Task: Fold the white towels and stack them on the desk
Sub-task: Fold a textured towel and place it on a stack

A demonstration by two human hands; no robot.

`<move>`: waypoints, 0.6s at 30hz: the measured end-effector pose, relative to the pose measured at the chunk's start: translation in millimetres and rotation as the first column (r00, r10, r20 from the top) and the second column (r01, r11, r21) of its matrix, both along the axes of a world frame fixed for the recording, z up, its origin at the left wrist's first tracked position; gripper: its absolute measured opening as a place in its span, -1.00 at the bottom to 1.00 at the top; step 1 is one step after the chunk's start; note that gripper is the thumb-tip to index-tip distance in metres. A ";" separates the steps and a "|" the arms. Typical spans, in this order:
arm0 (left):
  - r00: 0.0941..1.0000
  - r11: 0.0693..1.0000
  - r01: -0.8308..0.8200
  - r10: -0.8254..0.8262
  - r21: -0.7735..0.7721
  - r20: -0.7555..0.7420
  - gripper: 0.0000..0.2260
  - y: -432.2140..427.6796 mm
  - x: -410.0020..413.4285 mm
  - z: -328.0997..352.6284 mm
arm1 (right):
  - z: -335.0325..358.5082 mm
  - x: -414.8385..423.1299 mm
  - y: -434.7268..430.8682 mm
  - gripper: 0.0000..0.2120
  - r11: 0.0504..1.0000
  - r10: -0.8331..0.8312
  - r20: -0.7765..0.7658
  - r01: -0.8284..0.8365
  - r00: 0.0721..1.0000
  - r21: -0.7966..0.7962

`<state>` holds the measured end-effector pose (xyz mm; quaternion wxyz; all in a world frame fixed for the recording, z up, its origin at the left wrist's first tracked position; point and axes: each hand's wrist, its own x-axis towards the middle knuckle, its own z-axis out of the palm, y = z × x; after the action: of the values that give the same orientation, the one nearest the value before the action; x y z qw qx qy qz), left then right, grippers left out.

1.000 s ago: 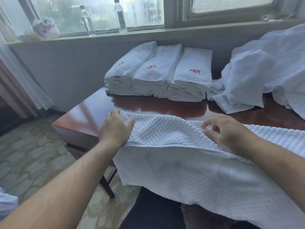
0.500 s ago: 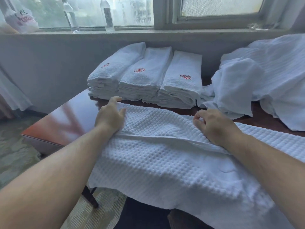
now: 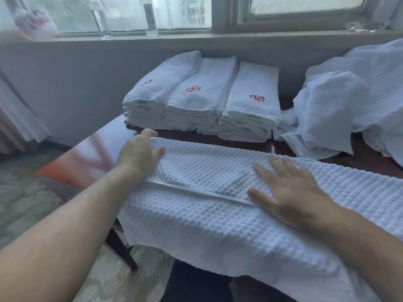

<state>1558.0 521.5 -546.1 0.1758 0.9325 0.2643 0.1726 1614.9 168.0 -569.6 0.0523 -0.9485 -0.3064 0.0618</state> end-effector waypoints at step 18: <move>0.913 0.914 0.400 -0.390 0.069 -0.121 -0.53 -100.4 -26.8 -12.9 | 4.9 -17.2 -29.6 -0.06 0.986 -0.158 0.068 0.154 0.985 0.072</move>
<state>1531.2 421.2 -559.0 0.1496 0.9815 0.0708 0.0965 1597.7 138.4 -564.7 0.0770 -0.9689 -0.2347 0.0127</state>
